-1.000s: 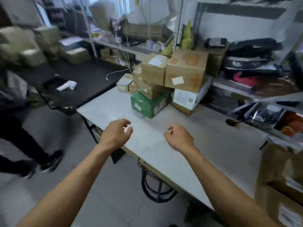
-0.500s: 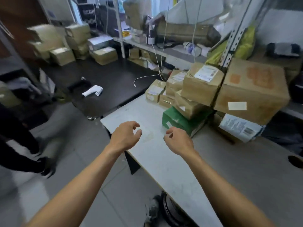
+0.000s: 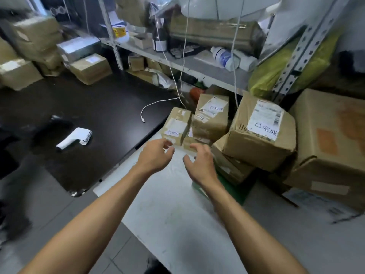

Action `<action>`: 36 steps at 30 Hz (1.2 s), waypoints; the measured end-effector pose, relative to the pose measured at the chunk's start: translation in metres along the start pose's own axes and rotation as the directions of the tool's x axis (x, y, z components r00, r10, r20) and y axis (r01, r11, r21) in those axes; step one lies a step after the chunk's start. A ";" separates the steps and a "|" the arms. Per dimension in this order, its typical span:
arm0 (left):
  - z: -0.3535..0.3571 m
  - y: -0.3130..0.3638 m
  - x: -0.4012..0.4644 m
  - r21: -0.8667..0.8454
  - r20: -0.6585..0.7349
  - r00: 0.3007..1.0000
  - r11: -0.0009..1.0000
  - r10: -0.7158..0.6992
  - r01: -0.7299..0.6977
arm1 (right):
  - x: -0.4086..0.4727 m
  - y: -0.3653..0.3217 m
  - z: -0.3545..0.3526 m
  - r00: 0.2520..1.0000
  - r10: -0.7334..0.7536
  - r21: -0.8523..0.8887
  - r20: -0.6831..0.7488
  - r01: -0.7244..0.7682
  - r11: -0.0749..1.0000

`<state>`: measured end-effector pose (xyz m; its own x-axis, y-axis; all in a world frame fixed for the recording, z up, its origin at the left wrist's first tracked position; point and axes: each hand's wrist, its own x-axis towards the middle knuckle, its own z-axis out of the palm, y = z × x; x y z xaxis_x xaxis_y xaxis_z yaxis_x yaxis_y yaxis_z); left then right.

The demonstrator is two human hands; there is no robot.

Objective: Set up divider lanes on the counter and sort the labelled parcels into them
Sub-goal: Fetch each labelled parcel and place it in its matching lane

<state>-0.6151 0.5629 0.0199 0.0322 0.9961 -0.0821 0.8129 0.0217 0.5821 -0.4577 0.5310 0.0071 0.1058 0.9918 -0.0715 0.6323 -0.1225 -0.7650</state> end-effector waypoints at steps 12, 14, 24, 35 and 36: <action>0.033 0.030 0.164 -0.445 0.352 0.936 0.882 0.014 0.154 | 0.147 -0.013 -0.011 0.853 0.436 0.143 -0.287 -0.412 0.900; 0.039 0.033 0.183 -0.498 0.423 0.906 0.840 0.021 0.213 | 0.163 -0.008 -0.015 0.810 0.509 0.145 -0.290 -0.489 0.860; 0.029 -0.031 0.243 -0.495 0.602 0.799 0.785 0.001 0.372 | 0.160 -0.003 0.002 0.821 0.546 0.073 -0.167 -0.542 0.837; 0.034 -0.069 0.173 -0.725 0.550 0.835 0.484 -0.020 0.490 | 0.089 -0.022 0.037 0.861 0.488 0.360 -0.142 -0.414 0.836; 0.034 -0.071 0.162 -0.742 0.542 0.840 0.466 -0.008 0.483 | 0.079 -0.025 0.040 0.860 0.482 0.417 -0.170 -0.380 0.825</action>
<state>-0.6477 0.7201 -0.0618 0.3355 0.7906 -0.5122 -0.0371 0.5544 0.8314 -0.4958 0.6134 -0.0053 0.5256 0.7877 -0.3213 0.1613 -0.4631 -0.8715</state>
